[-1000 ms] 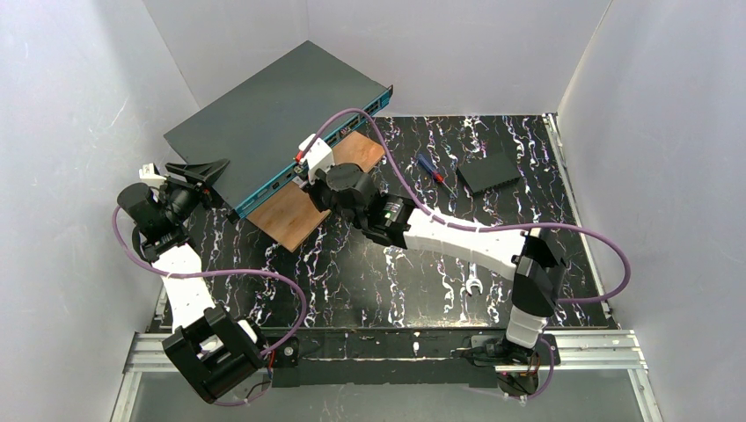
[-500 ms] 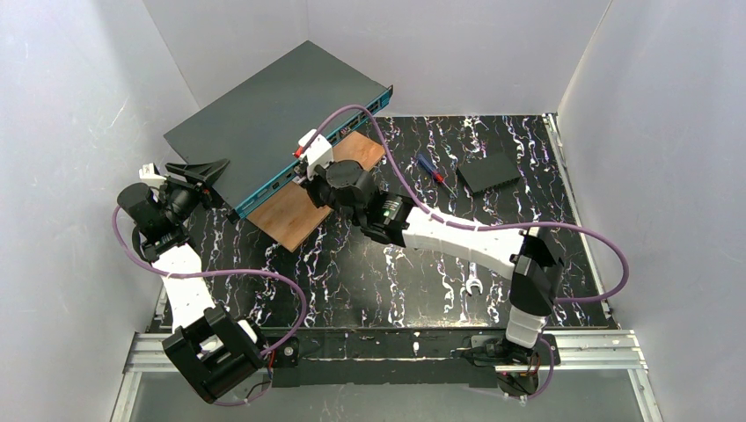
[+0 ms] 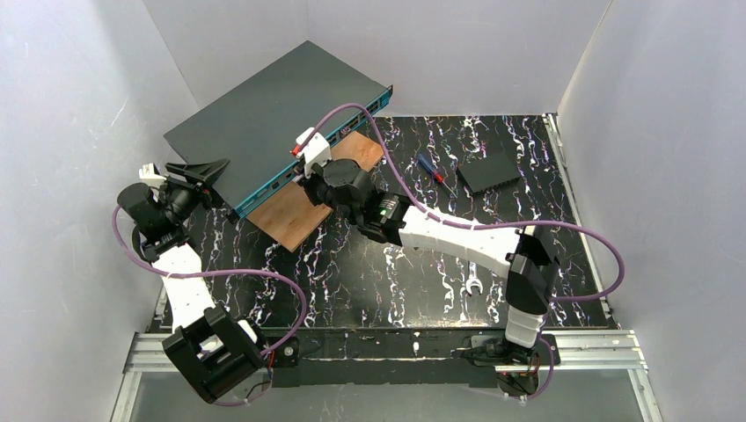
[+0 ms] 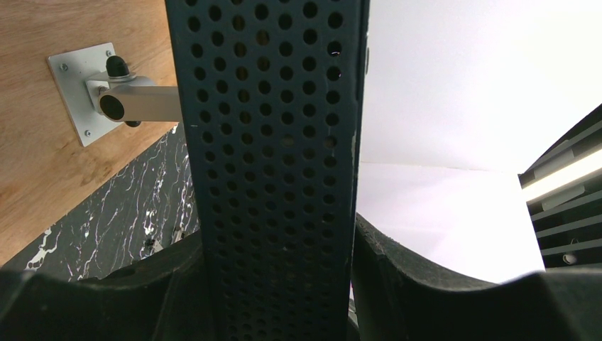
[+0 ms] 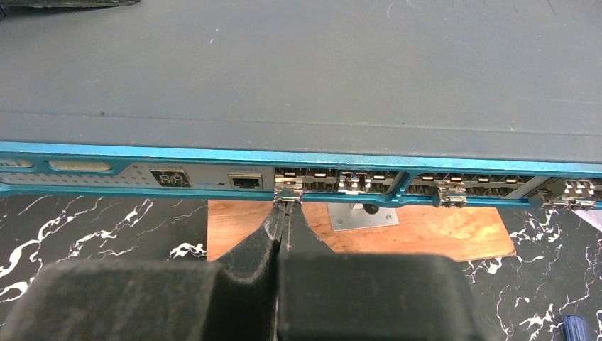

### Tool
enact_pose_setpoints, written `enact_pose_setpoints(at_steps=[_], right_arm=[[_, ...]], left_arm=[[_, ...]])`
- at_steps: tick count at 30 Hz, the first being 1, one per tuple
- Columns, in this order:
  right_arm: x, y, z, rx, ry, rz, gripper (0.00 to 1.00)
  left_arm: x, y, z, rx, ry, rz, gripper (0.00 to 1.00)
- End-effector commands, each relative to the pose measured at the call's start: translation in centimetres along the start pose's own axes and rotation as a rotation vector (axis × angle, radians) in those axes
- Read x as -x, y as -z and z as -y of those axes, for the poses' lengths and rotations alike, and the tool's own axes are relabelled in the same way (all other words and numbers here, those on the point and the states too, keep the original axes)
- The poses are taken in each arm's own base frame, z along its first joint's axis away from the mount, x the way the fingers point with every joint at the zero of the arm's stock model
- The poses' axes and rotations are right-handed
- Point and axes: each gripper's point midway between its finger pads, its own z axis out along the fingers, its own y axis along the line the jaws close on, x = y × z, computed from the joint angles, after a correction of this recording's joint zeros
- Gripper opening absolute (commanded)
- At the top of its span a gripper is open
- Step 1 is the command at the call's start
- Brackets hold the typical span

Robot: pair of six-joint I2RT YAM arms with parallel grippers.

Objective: Insert the plug into the switch port
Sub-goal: Insert the connector into the switch port.

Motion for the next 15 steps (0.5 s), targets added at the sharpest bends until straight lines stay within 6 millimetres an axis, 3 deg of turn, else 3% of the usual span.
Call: enact_pose_setpoints(at_steps=[1,15], right_arm=[[3.7,-1.0,0.1,-0.008,-0.034,0.111,0.01],[4.2,-2.2,-0.1,-0.010,-0.028,0.139,0.01]], left_arm=[[-2.2,0.2,0.0,-0.012,-0.057,-0.089,0.00],[-2.5,0.3,0.3,-0.023,-0.080,-0.107,0.00]])
